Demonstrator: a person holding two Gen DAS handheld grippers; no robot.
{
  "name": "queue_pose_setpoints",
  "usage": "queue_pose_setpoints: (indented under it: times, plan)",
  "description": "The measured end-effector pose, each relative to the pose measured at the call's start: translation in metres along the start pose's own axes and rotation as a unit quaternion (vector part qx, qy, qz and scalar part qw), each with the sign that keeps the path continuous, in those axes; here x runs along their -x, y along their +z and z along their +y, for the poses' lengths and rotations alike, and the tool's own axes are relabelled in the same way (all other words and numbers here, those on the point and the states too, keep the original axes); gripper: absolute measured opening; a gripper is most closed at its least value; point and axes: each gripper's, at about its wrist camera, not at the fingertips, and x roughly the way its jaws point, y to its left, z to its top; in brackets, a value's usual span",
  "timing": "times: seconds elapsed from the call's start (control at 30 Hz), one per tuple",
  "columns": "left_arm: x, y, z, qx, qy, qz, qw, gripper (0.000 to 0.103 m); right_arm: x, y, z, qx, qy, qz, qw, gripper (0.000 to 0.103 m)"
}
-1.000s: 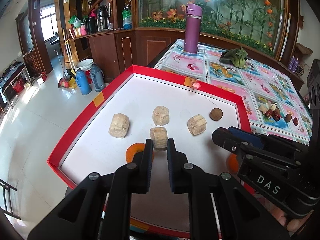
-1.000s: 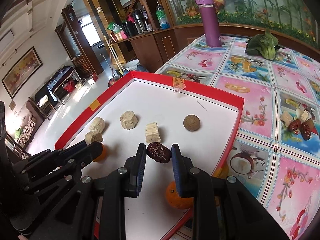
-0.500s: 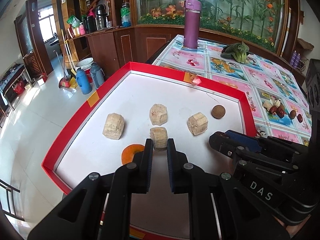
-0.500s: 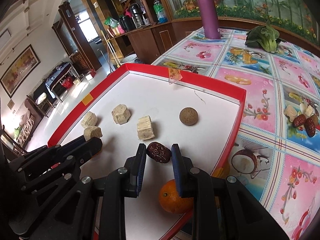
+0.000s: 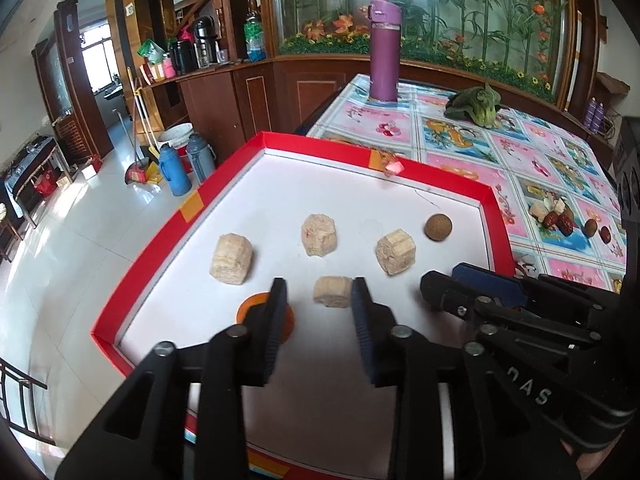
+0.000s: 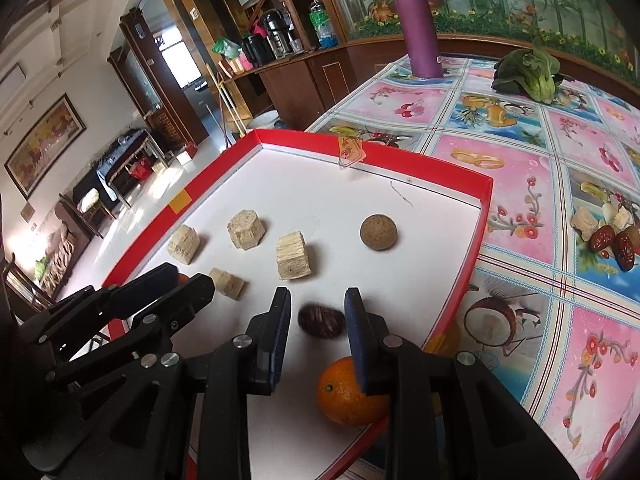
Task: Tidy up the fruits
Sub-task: 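Carry the cube and date into the white tray and release both, then move both open grippers back toward the fruit pile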
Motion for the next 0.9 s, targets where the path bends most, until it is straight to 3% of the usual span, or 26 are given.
queue_pose_setpoints:
  times: [0.1,0.43,0.9]
  plan:
    - [0.004,0.001,0.004,0.013,0.006,-0.007,0.9999,0.057,0.005,0.000,-0.002,-0.005,0.002,-0.015,1.000,0.028]
    - [0.005,0.001,0.003,0.022,0.010,-0.004,0.9997,0.065,0.019,-0.001,-0.004,-0.001,-0.011,-0.054,0.998,0.036]
    - [0.020,-0.005,-0.011,0.004,0.031,-0.003,0.9995,0.070,0.028,0.000,-0.011,-0.014,-0.009,-0.073,0.997,0.037]
